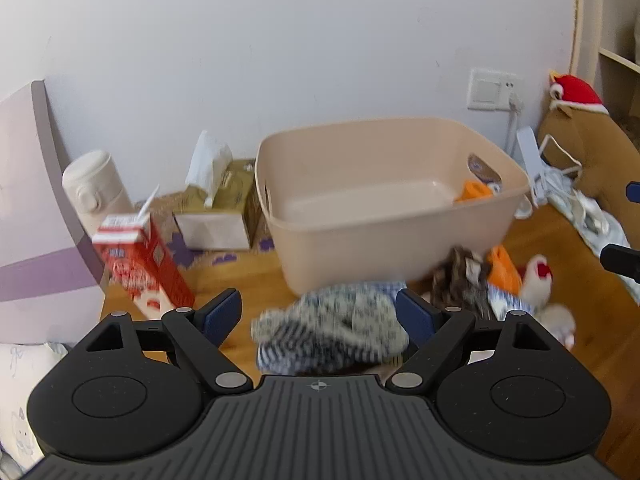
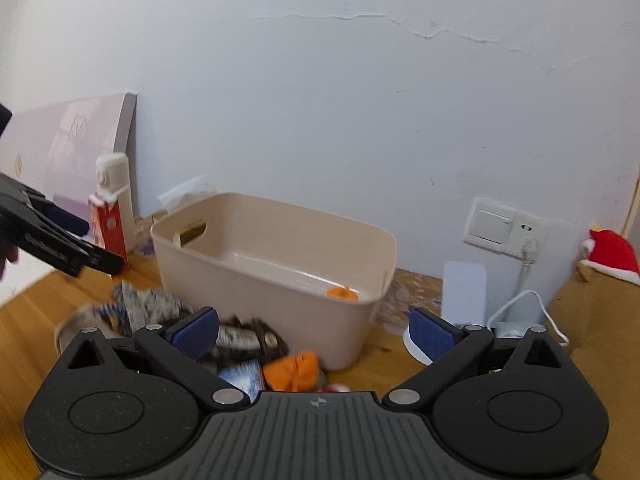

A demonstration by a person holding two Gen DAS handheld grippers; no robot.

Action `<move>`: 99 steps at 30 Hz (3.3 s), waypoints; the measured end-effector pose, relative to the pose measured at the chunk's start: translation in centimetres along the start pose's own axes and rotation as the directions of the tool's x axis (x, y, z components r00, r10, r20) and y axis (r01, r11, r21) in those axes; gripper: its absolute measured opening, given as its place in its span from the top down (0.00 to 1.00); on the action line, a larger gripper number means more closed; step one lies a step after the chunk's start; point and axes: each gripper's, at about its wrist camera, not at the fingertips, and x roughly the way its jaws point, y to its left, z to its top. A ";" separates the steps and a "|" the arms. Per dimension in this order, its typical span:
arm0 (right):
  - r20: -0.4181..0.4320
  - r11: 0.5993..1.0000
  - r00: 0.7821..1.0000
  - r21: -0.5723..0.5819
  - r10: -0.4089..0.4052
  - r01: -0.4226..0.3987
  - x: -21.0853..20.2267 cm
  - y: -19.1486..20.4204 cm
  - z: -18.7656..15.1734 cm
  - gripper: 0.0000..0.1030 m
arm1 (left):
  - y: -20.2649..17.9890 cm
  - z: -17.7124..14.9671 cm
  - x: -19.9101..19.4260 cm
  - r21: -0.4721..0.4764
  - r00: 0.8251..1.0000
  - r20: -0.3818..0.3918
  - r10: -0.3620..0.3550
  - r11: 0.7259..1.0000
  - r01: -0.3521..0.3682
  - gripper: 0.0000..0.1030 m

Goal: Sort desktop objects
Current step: 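Return both grippers to the pile, left to the beige cloth, right to the white plush, then grasp the beige cloth with the left gripper while the right grasps the white plush hat, then lift both items into the beige bin and open both grippers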

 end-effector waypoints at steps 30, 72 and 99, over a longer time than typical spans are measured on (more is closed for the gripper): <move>-0.271 0.994 0.957 0.013 0.105 -0.106 7.3 2.1 -10.5 0.00 | 1.3 -8.2 6.4 -0.130 0.996 -0.068 -0.064 0.990 0.055 0.15; -0.111 0.989 0.985 -0.056 0.129 -0.136 -0.2 0.6 -8.6 0.71 | 1.8 -8.0 -1.2 -0.162 0.999 0.021 -0.041 0.986 0.044 0.76; 0.087 0.999 0.996 -0.037 -0.023 0.026 2.2 -5.2 4.8 0.69 | 0.9 8.6 -0.5 -0.166 0.964 0.265 0.038 0.986 0.007 0.76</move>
